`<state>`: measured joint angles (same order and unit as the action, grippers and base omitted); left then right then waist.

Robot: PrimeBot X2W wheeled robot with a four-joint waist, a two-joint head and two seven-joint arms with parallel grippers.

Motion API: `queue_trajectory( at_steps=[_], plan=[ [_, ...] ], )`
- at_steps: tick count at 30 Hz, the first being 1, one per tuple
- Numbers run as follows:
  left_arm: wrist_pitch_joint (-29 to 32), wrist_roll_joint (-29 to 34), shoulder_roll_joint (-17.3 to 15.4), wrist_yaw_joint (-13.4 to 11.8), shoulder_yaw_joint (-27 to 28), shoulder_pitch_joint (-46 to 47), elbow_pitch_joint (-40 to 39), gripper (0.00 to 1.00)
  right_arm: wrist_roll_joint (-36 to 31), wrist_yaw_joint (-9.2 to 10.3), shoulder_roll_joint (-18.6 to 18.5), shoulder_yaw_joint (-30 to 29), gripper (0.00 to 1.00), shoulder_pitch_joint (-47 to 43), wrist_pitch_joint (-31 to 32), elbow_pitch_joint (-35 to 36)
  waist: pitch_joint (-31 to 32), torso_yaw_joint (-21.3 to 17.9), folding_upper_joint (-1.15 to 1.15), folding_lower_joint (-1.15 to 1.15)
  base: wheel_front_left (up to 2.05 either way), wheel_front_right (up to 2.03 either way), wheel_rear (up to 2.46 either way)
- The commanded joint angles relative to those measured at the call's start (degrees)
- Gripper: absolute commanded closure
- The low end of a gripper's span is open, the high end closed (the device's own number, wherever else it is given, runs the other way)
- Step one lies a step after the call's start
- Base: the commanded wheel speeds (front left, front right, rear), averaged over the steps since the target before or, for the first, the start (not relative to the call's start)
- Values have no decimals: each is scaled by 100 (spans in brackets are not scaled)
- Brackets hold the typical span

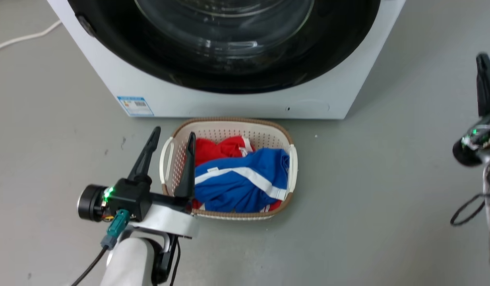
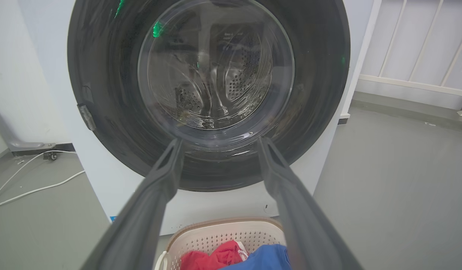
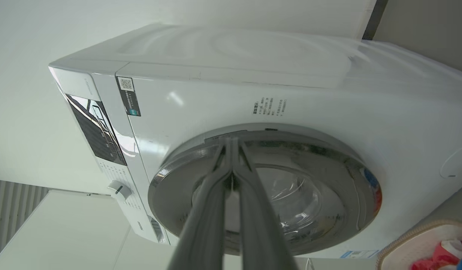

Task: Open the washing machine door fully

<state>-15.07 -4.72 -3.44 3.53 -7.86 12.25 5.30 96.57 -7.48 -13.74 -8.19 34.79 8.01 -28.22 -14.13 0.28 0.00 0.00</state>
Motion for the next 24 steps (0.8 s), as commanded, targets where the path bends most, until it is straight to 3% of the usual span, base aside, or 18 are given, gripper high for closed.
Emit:
queue_trajectory(
  at_steps=[1, 16, 24],
  plan=[
    [-14, 19, 7, 6, 3, 115, -42, 0, 10, -2, -67, 78, 100, 203, 90, -107, -217, 57, 0, 0, 0, 0, 0],
    [-14, 106, 33, 28, -119, 625, -405, 0, -317, -2, -825, 1196, 100, 2835, 1222, -1865, -1129, 252, 0, 0, 0, 0, 0],
    [-14, 62, 48, -31, -258, 838, -536, 0, -863, -3, -789, 1845, 100, 4265, 1704, -2681, -1547, 373, 0, 0, 0, 0, 0]
  ],
)
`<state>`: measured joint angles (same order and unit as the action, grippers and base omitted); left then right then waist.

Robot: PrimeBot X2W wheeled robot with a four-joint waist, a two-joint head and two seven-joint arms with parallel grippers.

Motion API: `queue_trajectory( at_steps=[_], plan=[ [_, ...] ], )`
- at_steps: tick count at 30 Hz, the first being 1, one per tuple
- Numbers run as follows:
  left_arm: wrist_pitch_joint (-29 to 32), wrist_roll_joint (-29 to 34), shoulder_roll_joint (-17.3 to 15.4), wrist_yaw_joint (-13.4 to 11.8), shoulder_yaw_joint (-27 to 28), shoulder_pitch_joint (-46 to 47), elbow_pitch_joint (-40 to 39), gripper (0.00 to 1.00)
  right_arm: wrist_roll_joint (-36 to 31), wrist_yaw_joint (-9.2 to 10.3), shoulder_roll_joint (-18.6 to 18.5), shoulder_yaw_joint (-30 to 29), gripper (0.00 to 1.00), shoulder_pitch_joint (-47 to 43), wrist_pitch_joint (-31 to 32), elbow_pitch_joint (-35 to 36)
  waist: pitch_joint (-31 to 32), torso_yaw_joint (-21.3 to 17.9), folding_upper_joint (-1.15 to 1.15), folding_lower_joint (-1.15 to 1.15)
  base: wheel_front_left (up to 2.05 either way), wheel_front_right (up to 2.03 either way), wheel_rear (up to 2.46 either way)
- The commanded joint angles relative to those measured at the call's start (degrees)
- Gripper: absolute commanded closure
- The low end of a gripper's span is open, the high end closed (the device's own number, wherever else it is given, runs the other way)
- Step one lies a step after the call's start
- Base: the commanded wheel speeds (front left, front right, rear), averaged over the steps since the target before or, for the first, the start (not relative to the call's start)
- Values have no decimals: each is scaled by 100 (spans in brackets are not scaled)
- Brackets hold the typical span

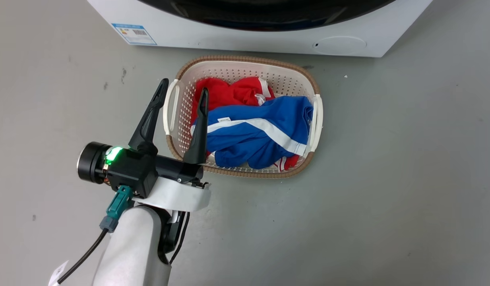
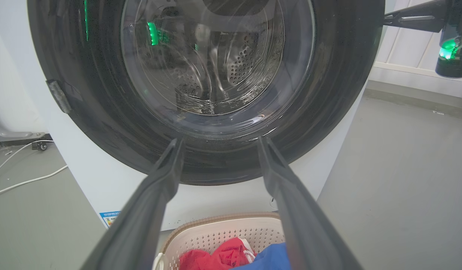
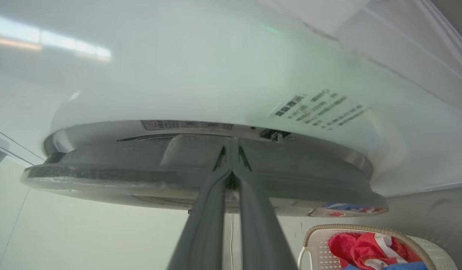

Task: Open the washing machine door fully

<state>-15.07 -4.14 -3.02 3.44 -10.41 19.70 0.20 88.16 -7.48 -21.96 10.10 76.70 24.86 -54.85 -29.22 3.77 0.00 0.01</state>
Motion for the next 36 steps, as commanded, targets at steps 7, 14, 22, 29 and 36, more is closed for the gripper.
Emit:
queue_trajectory(
  at_steps=[7, 14, 22, 29, 36],
  plan=[
    [-14, 0, 9, -25, -55, 162, -32, 0, -271, -3, 166, 248, 100, 494, 179, -224, -170, 65, 0, -1, 0, 0, 0],
    [-14, 34, 11, -47, -57, 178, -17, 0, -294, -9, 259, 380, 100, 400, 677, -148, -175, 35, 0, -1, 0, 0, 0],
    [-14, 42, 11, -42, -58, 86, 79, 0, -342, -8, 137, 529, 100, -72, 1233, 65, 43, -35, 0, -1, 0, 0, 0],
    [-14, 15, 12, -40, -33, -108, 230, 0, -265, -9, 127, 607, 100, -759, 1633, 515, 459, -101, 0, -1, 0, 0, 0],
    [-14, -41, 12, -73, 15, -433, 352, 0, -207, -9, 244, 727, 100, -1675, 1870, 1111, 955, -152, 0, -1, 0, 0, 0]
  ],
)
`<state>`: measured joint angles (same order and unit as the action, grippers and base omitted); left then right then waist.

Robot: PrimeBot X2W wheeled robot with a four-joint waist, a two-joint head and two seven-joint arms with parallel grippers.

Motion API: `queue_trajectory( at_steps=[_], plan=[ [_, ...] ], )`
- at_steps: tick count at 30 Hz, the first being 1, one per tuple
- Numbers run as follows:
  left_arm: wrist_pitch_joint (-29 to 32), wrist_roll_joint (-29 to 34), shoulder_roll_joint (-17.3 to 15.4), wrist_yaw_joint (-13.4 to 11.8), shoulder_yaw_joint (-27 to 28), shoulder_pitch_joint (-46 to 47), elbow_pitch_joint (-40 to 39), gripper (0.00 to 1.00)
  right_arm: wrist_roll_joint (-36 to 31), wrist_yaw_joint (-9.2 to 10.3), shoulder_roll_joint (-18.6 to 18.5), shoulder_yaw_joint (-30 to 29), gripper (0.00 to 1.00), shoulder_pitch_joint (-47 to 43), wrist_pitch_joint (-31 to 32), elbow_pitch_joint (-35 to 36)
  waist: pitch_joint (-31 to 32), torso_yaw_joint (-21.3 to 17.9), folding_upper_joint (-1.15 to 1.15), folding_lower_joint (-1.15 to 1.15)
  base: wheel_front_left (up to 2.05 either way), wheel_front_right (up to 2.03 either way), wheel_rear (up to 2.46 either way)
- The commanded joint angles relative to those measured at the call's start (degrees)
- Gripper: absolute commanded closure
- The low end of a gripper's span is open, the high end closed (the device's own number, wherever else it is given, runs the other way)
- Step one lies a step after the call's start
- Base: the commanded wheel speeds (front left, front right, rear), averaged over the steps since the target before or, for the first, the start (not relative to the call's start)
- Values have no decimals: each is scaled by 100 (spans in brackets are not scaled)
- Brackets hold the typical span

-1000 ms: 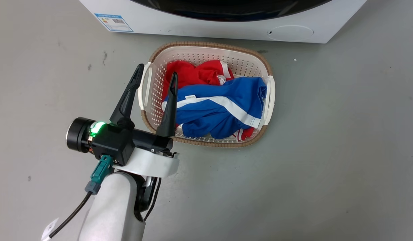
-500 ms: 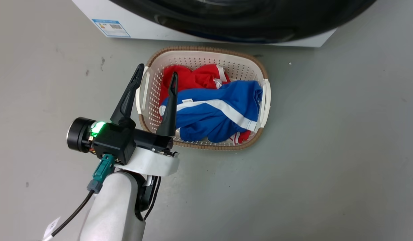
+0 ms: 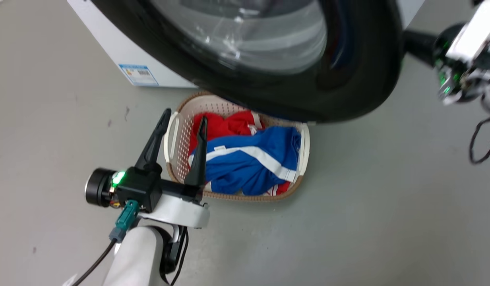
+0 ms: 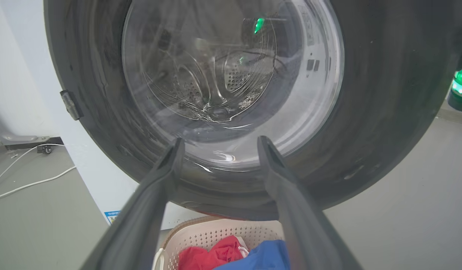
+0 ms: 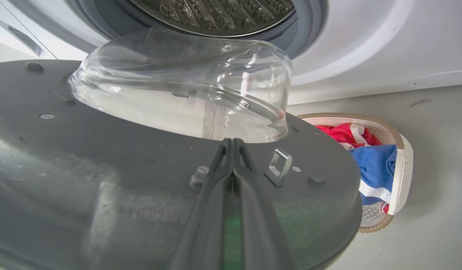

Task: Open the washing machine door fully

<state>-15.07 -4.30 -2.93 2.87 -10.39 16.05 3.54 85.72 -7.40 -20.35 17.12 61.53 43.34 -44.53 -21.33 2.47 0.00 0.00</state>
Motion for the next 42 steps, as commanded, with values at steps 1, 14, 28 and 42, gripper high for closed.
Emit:
queue_trajectory(
  at_steps=[1, 14, 28, 42],
  plan=[
    [-14, -36, 3, -19, 14, -119, 37, 0, 46, -16, 106, 46, 100, -307, 48, 182, 234, -24, 0, 0, 0, 0, 0],
    [-14, -135, 4, -27, 24, -596, 260, 0, 203, -16, 464, 204, 100, -1984, 60, 1200, 1017, 75, 0, 0, 0, 0, 0],
    [-14, -127, 1, 56, 128, -968, 361, 0, 12, -16, 1181, 621, 100, -3061, -170, 1925, 1442, 162, 0, 0, 0, 0, 0],
    [-14, -93, -17, 140, 146, -1188, 521, 0, -783, -16, 1166, -471, 100, -4344, -2737, 2737, 1811, -37, 0, 0, 0, 0, 0]
  ],
)
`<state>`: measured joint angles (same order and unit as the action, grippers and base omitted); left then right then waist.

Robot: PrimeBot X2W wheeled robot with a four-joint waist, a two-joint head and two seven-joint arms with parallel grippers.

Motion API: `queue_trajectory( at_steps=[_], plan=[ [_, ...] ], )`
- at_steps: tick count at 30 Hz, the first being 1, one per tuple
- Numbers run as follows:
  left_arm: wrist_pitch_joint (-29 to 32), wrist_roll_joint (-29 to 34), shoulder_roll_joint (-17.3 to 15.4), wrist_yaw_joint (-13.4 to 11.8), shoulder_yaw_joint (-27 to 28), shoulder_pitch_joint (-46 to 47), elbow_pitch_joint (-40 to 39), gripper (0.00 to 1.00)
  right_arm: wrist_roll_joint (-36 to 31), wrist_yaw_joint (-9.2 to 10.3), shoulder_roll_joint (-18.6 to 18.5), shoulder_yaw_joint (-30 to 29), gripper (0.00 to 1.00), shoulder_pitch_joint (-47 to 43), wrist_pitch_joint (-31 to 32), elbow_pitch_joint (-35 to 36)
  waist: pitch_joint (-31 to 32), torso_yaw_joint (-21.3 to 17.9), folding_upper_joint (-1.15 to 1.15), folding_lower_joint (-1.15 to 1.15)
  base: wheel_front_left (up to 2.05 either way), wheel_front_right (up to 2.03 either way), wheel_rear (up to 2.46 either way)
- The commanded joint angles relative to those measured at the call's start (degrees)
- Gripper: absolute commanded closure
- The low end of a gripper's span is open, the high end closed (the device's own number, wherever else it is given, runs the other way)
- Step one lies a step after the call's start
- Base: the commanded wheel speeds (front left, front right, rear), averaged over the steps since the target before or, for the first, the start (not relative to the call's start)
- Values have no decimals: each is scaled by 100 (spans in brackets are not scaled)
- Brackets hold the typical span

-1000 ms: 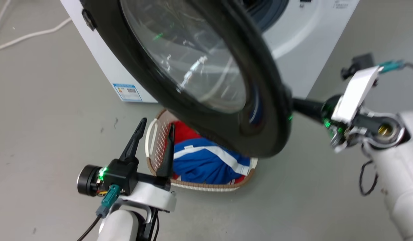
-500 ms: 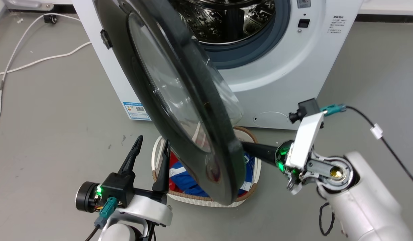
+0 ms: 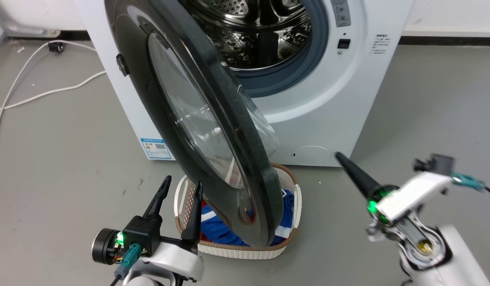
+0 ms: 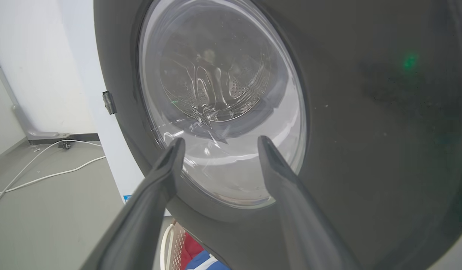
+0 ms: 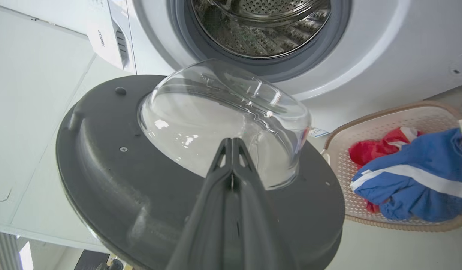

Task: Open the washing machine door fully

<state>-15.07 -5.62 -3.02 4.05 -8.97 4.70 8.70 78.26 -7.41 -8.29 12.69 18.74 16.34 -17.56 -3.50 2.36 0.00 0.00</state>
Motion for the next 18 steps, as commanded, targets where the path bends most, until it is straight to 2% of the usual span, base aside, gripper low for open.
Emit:
queue_trajectory(
  at_steps=[1, 6, 8, 9, 10, 12, 13, 14, 18],
  plan=[
    [-14, 42, -14, 34, 6, -66, 19, 0, -82, -15, -65, -78, 100, -189, -149, 97, 53, -40, 0, 0, 0, 0, 0],
    [-14, 21, -56, 56, 59, -162, 70, 0, -357, -15, -180, -389, 100, -860, -744, 426, 195, -113, 0, 0, 0, 0, 0],
    [-14, 11, -76, 27, 119, -256, 114, 0, -719, -15, -253, -518, 100, -1269, -1138, 604, 279, -146, 0, 0, 0, 0, 0],
    [-14, -4, -81, 10, 149, -276, 119, 0, -833, -15, -238, -557, 94, -1388, -1262, 657, 298, -158, 0, 0, 0, 0, 0],
    [-14, -8, -89, 0, 179, -303, 131, 0, -917, -15, -202, -586, 75, -1510, -1365, 723, 323, -166, 0, 0, 0, 0, 0],
    [-14, -34, -96, -9, 238, -365, 142, 0, -1105, -15, -158, -633, 45, -1745, -1503, 837, 364, -179, 0, 0, 0, 0, 0],
    [-14, -45, -100, -20, 266, -388, 148, 0, -1181, -15, -137, -676, 7, -1853, -1564, 896, 382, -188, 0, 0, 0, 0, 0],
    [-14, -56, -103, -29, 294, -405, 142, 0, -1247, -15, -100, -716, 0, -1935, -1612, 954, 398, -200, 0, 0, 0, 0, 0],
    [-14, -64, -126, -29, 367, -464, 148, 0, -1775, -15, -34, -847, 0, -2172, -1832, 1151, 432, -236, 0, 0, 0, 0, 0]
  ],
)
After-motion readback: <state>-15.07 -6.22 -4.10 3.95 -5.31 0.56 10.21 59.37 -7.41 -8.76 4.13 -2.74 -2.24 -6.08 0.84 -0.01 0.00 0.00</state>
